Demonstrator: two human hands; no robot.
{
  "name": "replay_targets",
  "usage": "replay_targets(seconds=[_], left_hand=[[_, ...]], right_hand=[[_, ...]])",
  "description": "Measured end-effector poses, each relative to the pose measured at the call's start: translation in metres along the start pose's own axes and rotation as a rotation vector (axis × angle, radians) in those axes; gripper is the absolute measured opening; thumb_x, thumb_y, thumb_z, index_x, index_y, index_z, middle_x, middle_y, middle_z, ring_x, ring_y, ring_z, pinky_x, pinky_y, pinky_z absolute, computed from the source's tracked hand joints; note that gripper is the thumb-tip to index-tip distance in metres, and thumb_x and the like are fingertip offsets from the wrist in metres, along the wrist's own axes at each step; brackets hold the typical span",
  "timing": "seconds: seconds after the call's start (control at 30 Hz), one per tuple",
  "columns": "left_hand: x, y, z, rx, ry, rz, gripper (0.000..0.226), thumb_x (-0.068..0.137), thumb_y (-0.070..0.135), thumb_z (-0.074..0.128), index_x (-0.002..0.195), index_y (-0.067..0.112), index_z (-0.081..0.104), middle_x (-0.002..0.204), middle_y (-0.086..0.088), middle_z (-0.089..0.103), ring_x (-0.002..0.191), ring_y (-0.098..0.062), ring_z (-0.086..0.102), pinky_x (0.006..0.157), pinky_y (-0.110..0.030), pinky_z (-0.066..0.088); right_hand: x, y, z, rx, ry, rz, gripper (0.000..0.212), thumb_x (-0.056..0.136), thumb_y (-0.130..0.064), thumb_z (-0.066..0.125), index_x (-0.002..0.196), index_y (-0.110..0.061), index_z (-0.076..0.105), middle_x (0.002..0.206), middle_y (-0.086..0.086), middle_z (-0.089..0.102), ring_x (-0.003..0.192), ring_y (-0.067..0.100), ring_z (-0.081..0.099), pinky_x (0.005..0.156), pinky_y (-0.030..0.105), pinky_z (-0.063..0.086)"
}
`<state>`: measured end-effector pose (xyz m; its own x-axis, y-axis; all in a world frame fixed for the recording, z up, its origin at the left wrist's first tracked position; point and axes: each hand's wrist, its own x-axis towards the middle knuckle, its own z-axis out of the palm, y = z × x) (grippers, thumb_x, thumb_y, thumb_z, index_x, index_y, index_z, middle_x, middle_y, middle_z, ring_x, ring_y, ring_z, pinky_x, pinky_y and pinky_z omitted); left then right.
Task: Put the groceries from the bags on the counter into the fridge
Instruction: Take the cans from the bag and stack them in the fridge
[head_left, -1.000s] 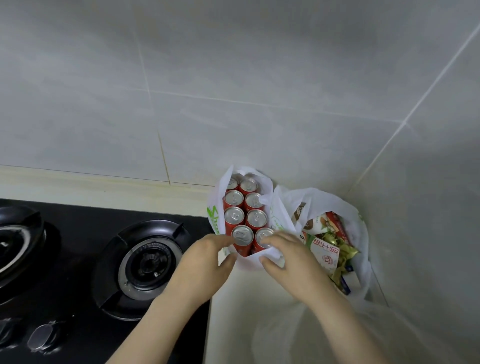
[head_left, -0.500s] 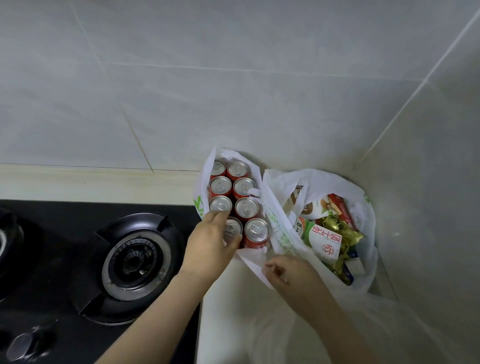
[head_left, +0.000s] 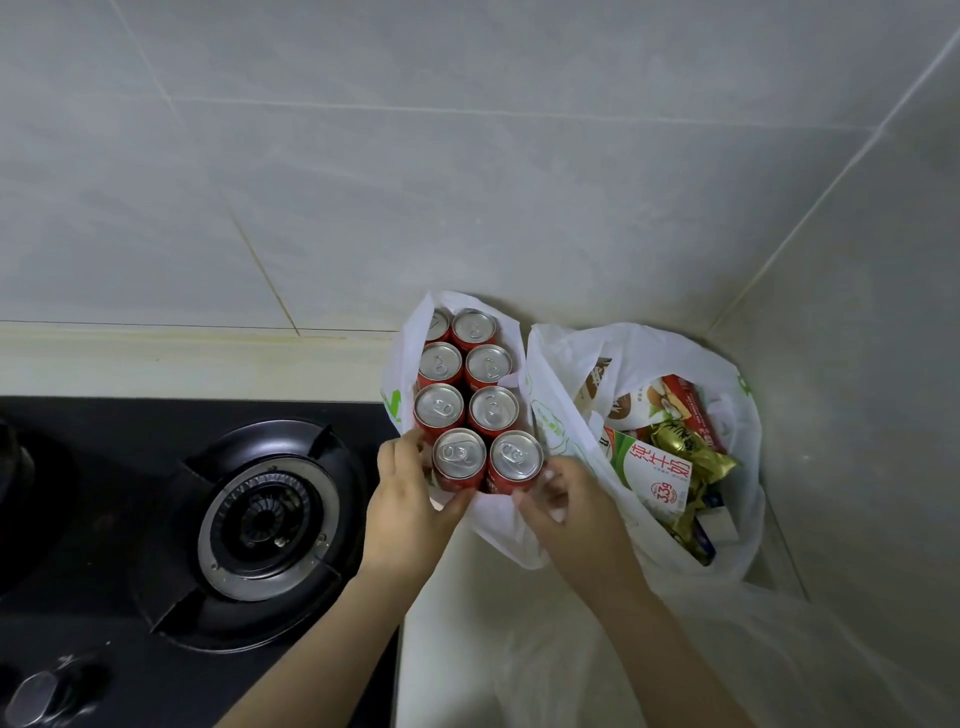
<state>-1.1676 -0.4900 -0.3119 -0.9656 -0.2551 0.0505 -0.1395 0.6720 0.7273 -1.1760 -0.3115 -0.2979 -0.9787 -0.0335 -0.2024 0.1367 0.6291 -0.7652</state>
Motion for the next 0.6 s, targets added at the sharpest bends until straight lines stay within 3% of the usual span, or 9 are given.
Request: replay_targets(seconds=[0.17,0.33,0.43,0.6], left_hand=[[0.001,-0.011,0.008,-0.038,-0.046,-0.056,0.066,0.070,0.031,0.082,0.122,0.016,0.045,0.114,0.006,0.046,0.091,-0.015,0.059,0.069,-0.028,0.047],[0.005,-0.009,0.010,-0.151,-0.071,-0.134,0.054,0.068,0.038,0.080,0.113,0.023,0.052,0.110,0.006,0.052,0.094,-0.013,0.059,0.079,-0.034,0.051],[0.007,-0.011,0.010,-0.189,-0.082,-0.123,0.046,0.069,0.037,0.079,0.107,0.027,0.055,0.106,0.009,0.057,0.096,-0.009,0.059,0.079,-0.029,0.050],[0.010,-0.014,0.012,-0.200,-0.072,-0.111,0.042,0.067,0.037,0.079,0.100,0.027,0.056,0.099,0.012,0.062,0.094,-0.009,0.059,0.076,-0.031,0.052]], right_hand=[[0.011,-0.007,0.012,-0.047,0.064,-0.023,0.059,0.074,-0.042,0.072,0.127,-0.027,0.050,0.122,-0.008,0.054,0.114,0.011,0.050,0.096,0.032,0.044],[0.020,-0.013,0.022,-0.028,0.104,-0.025,0.057,0.062,-0.047,0.067,0.114,-0.028,0.055,0.113,-0.009,0.060,0.109,0.014,0.055,0.094,0.038,0.047],[0.025,-0.011,0.023,0.029,0.104,-0.033,0.048,0.062,-0.045,0.070,0.106,-0.031,0.058,0.105,-0.012,0.065,0.102,0.012,0.061,0.089,0.041,0.050],[0.023,-0.016,0.018,0.114,0.128,-0.111,0.035,0.066,-0.026,0.076,0.093,-0.039,0.059,0.093,-0.020,0.067,0.092,-0.001,0.062,0.081,0.026,0.052]])
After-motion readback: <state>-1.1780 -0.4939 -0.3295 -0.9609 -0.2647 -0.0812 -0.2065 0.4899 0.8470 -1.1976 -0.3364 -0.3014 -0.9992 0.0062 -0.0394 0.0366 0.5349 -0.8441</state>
